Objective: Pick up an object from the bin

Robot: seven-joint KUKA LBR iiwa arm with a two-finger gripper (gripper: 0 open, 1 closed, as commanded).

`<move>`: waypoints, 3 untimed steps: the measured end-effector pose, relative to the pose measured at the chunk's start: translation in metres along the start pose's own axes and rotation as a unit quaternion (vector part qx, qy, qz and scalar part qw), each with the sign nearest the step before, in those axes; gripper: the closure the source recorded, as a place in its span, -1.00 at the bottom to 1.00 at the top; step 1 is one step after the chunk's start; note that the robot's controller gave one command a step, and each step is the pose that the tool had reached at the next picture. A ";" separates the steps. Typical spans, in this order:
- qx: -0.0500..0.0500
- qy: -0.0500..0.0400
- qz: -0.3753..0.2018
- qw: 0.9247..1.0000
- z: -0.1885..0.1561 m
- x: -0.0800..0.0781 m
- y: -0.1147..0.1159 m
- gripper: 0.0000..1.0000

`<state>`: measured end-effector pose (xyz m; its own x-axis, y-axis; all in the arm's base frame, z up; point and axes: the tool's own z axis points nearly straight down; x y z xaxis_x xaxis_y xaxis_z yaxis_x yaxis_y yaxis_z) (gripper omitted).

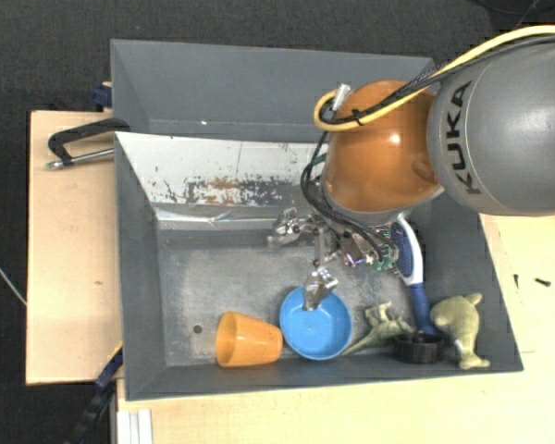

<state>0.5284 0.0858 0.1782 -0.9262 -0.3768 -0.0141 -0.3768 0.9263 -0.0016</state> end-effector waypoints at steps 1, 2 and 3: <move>-0.002 0.005 -0.059 0.998 0.106 -0.017 -0.059 -1.00; -0.001 0.000 -0.184 0.983 0.104 -0.006 -0.073 -1.00; -0.003 0.000 -0.184 0.983 0.101 -0.007 -0.071 1.00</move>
Offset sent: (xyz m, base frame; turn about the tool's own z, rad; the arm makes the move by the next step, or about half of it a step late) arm 0.0367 -0.0484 -0.1082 -0.1214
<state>0.5628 0.0227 0.0770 -0.7272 -0.6863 -0.0136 -0.6864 0.7273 -0.0016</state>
